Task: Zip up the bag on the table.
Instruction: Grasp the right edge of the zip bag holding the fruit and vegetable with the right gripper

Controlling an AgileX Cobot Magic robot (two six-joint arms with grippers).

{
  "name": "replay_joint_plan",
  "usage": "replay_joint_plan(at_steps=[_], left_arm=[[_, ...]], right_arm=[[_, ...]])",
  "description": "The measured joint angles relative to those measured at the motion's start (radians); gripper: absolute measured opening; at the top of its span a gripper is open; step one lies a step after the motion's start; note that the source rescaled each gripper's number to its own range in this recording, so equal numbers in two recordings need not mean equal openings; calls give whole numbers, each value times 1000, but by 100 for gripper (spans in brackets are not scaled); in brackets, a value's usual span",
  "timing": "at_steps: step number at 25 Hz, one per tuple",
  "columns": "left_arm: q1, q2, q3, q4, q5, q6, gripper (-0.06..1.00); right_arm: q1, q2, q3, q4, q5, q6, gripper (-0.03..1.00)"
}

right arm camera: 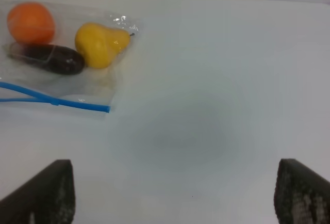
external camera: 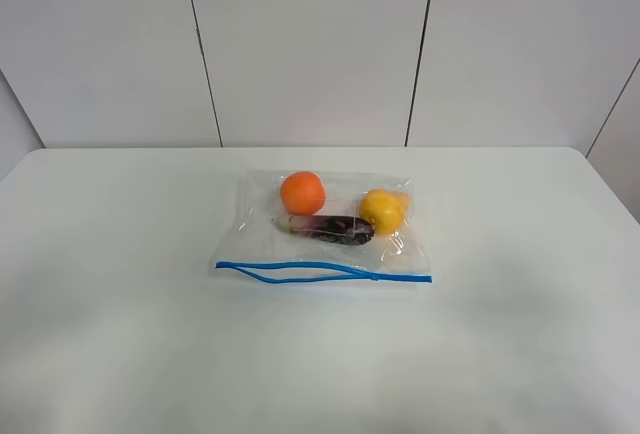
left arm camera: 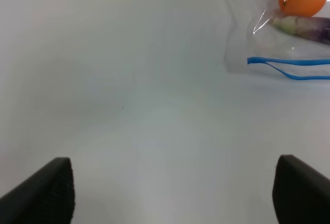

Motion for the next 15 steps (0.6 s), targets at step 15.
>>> replay_joint_plan(at_steps=[15], left_arm=[[0,0,0,0,0,0,100]], right_arm=[[0,143,-71,17,-37,0,99]])
